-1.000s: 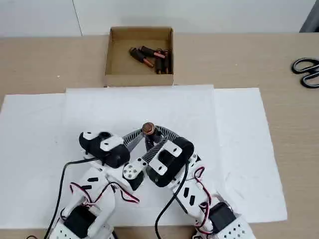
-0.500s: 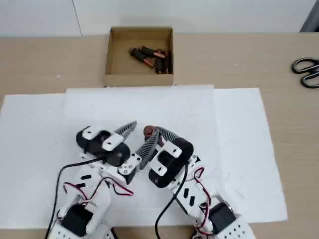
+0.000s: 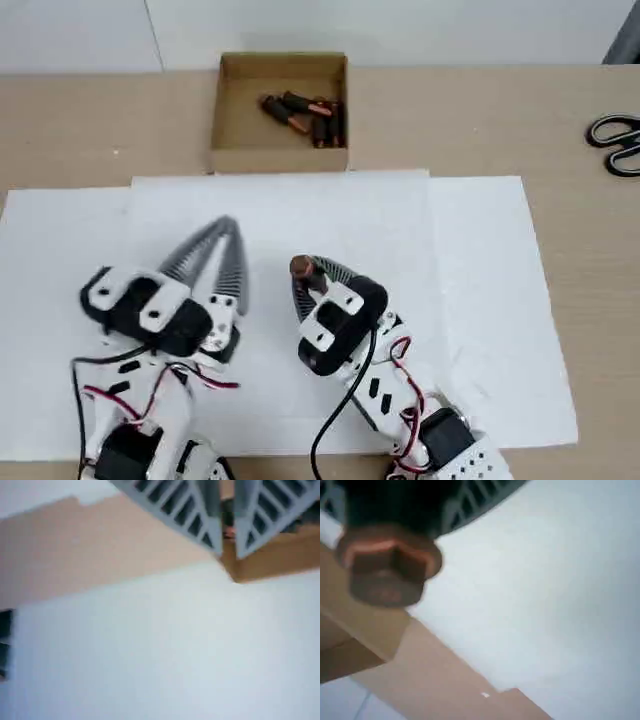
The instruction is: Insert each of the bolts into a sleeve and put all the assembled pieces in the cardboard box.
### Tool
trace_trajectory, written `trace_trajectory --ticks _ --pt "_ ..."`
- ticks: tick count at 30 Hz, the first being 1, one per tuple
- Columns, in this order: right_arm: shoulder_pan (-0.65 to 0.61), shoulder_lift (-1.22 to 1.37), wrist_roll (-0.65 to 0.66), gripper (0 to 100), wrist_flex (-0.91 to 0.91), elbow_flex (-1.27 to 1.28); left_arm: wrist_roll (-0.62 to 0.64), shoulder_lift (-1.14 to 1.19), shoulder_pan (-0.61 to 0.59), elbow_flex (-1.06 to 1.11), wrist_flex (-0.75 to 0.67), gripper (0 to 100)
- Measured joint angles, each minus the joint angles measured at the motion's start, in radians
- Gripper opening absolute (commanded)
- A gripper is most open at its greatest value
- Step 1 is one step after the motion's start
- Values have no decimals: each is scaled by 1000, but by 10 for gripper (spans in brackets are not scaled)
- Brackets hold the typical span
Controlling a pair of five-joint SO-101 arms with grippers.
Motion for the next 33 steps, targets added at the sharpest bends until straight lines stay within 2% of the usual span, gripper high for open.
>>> trace_trajectory --ticks 6,10,12,17,22,27,33 --pt "126 0 0 2 133 0 -58 8 -262 81 0 5" --pt "190 0 -78 2 204 -15 -75 8 -344 209 0 5" --pt "216 0 -124 2 230 -54 -72 8 -353 253 0 5" --pt "259 0 -143 2 351 -229 -75 8 -353 348 12 5" --pt "324 103 -143 2 394 -422 -75 12 -342 354 132 5" --pt "324 351 -149 2 382 -655 -75 12 -336 356 195 5" --pt "328 749 -149 2 207 -908 -75 12 -336 356 236 5"
